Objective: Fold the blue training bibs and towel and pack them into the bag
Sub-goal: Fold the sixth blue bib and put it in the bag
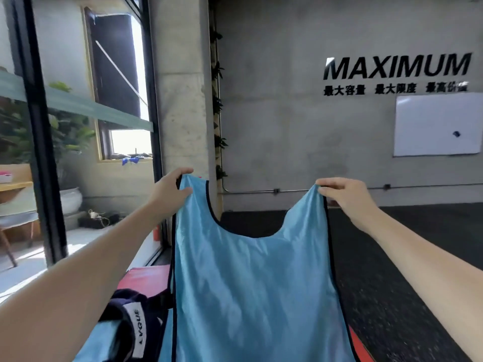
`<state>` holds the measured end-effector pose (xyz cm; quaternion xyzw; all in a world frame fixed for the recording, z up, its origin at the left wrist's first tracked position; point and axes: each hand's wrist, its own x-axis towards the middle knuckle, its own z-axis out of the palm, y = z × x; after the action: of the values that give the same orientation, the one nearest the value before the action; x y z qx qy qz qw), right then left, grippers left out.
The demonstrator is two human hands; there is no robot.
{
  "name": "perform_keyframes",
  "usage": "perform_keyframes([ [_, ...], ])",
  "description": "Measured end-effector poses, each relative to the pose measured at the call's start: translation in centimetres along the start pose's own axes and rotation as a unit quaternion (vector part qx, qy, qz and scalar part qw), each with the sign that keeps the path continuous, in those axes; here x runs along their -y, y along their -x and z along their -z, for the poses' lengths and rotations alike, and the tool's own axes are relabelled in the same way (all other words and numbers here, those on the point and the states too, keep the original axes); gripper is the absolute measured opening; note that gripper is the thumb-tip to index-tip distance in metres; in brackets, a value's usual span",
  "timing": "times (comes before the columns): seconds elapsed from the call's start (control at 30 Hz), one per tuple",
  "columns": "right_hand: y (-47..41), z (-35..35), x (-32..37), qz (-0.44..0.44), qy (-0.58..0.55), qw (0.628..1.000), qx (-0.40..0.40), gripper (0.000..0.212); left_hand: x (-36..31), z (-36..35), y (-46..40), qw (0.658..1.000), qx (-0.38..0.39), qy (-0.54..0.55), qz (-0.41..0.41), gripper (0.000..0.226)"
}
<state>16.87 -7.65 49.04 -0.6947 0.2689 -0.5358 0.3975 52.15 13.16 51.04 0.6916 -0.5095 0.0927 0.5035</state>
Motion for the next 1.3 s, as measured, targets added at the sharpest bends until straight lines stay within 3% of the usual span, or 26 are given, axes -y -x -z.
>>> perform_keyframes([
  [0.13,-3.5,-2.6,-8.8,-0.031,0.1,0.994,0.023,0.02,7.4,-5.9,-1.4,0.995,0.067,-0.063,0.04,0.049],
  [0.33,-5.8,-6.4,-21.1,-0.12,0.091,0.987,0.049,0.02,16.4,-14.9,-2.2,0.985,0.11,-0.082,0.1,0.056],
  [0.57,-2.4,-8.9,-30.5,-0.181,0.225,0.939,0.189,0.03,22.8,-22.3,1.8,0.939,0.27,-0.151,0.151,0.058],
  [0.8,5.3,-9.5,-30.3,-0.18,0.267,0.908,0.267,0.02,21.0,-22.5,10.7,0.929,0.311,-0.103,0.174,0.049],
  [0.97,15.0,-8.7,-28.0,-0.186,0.27,0.878,0.35,0.022,17.1,-19.8,21.9,0.906,0.389,-0.102,0.134,0.039],
  [1.17,24.1,-6.4,-28.2,-0.135,0.354,0.882,0.281,0.009,17.8,-17.0,33.5,0.911,0.366,-0.132,0.137,0.039],
  [1.3,26.1,-5.2,-27.9,-0.143,0.379,0.848,0.343,0.048,19.0,-15.8,35.3,0.89,0.394,-0.168,0.155,0.056],
])
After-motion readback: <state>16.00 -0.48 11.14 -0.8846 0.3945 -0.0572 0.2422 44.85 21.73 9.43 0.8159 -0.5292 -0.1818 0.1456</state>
